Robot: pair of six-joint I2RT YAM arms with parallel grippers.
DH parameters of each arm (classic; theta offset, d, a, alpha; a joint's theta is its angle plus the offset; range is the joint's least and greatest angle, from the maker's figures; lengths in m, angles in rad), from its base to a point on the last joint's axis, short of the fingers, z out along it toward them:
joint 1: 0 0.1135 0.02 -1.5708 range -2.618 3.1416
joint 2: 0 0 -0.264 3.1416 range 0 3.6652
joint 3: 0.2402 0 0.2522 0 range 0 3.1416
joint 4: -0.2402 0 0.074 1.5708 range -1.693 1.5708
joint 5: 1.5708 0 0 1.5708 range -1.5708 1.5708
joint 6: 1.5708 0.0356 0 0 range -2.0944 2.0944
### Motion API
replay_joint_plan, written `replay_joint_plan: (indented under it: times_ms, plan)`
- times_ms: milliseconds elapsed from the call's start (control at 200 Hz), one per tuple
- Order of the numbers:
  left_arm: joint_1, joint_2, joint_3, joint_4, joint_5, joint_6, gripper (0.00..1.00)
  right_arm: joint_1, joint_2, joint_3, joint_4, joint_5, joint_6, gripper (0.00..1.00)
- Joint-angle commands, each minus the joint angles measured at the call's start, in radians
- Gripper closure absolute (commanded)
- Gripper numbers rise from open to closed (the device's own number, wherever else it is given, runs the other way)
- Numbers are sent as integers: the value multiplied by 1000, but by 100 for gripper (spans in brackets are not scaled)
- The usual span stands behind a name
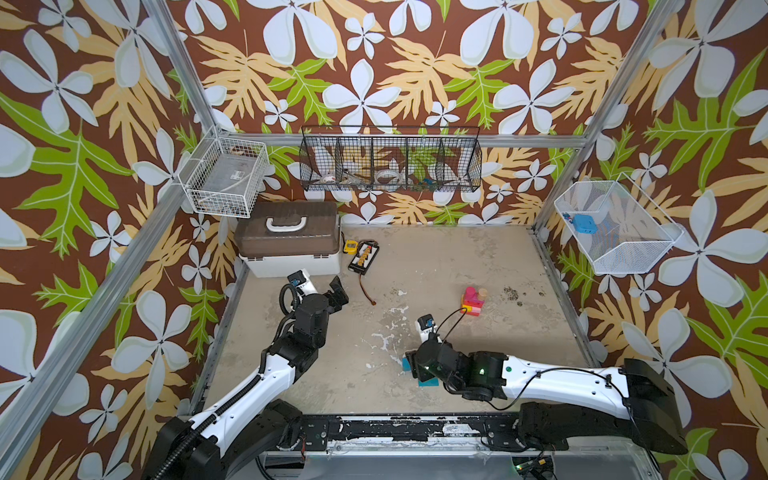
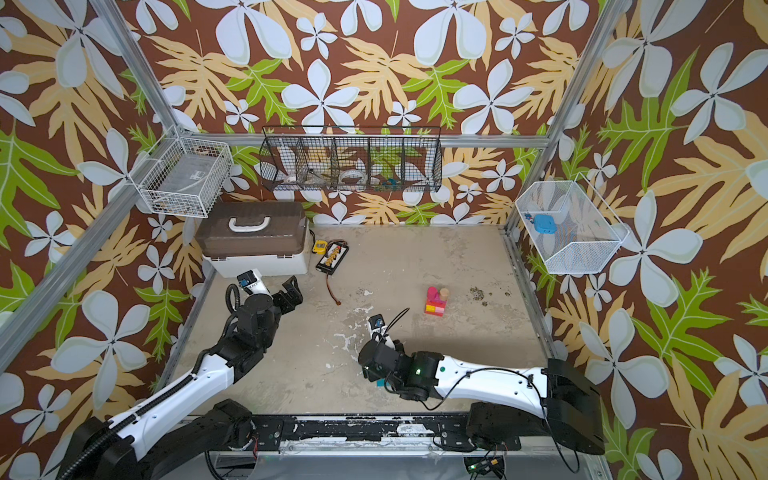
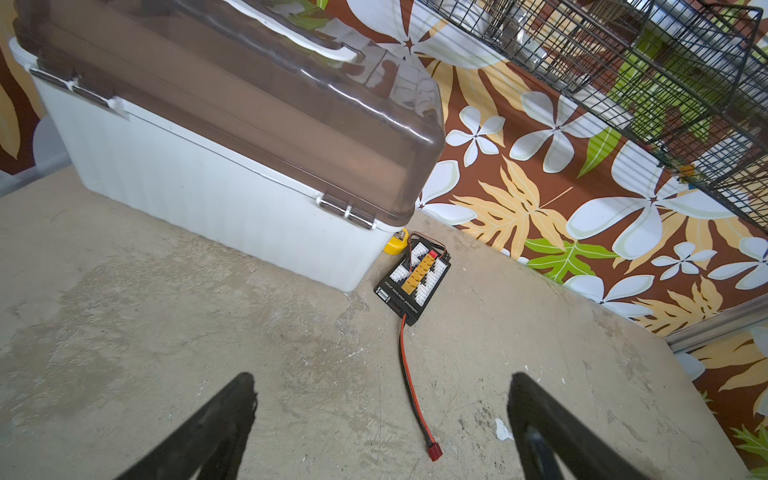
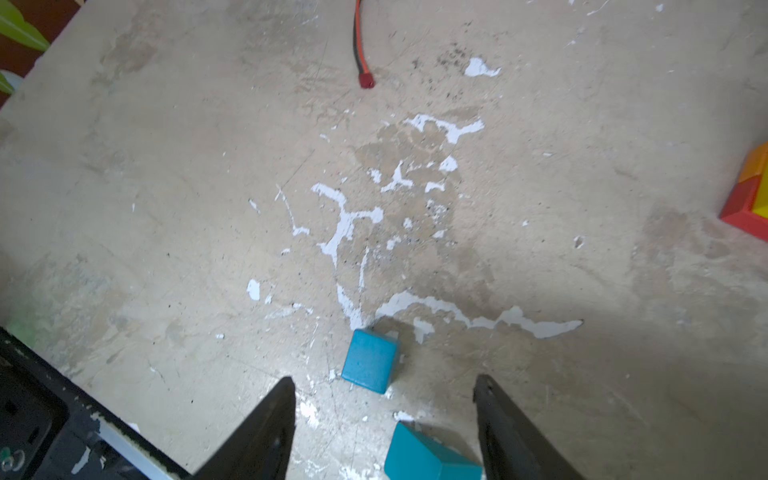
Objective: Build the wood block tower
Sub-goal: 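Lower and close the right gripper on the farther teal block, then carry the teal block with the right gripper over the stack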
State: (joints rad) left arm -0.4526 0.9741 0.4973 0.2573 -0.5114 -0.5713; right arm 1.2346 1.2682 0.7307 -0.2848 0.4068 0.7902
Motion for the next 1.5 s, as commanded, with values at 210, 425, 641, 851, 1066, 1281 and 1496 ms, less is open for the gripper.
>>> replay_joint_plan:
  times_ms: [210,425,641,851,1066,1281,1496]
  plan:
    - [2,2,3,5,-15,4,4,44,192,39,33,57,118,32]
    - [2,14,7,5,-12,4,4,49,273,54,57,44,131,37]
    - [2,23,12,5,-9,4,5,50,351,84,46,56,139,44]
    - [2,17,3,17,-11,3,4,49,383,98,34,59,147,55]
    - [2,23,10,5,-12,2,4,50,387,104,22,73,152,67]
    - [2,25,15,-5,-7,4,5,49,357,102,4,95,146,73]
    - [2,31,-2,32,6,0,3,44,232,127,-128,192,142,74]
